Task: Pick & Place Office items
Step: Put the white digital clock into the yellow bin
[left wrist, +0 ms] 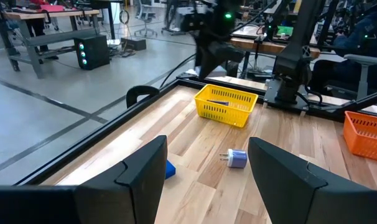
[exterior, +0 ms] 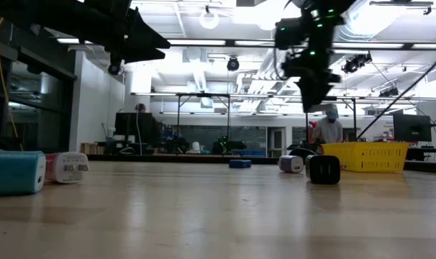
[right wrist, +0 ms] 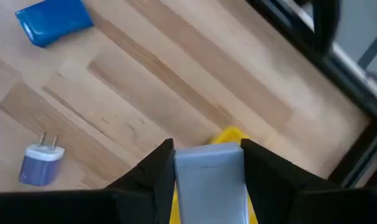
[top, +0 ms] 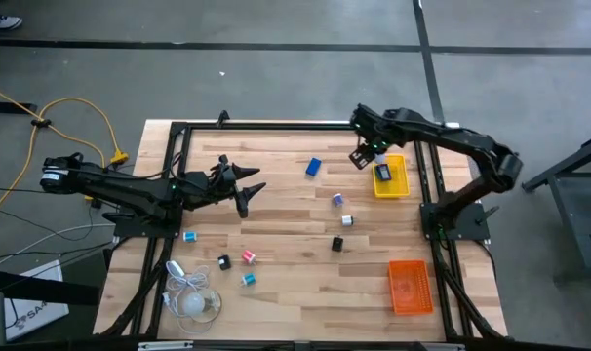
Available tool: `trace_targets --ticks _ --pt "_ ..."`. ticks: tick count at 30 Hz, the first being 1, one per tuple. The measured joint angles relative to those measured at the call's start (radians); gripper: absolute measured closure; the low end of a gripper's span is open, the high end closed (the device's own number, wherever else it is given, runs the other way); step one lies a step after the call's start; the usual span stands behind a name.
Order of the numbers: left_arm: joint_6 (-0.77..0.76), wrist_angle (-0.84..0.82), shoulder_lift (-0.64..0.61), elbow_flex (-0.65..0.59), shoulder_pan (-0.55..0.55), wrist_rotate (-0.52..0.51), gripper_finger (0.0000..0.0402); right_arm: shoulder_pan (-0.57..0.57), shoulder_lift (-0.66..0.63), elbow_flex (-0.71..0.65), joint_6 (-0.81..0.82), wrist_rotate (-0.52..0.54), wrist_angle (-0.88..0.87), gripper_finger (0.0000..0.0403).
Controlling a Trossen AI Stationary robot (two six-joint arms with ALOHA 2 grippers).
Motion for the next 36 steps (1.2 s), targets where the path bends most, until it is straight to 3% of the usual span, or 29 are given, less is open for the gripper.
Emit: trace_targets --ticks 10,20,36 --pt "0.000 0.000 0.000 0.000 0.000 0.000 0.0183 -0.001 -0.211 -0.299 0.352 0.053 0.103 0.0251" --pt "0.000 0.000 0.000 0.000 0.000 0.000 0.0183 0.048 -0.221 -0.454 0.586 0.089 0.171 0.0252" --pt "0.000 0.000 0.000 0.000 0.000 0.000 0.0183 0.178 -0.221 -0.553 0.813 0.173 0.216 0.0250"
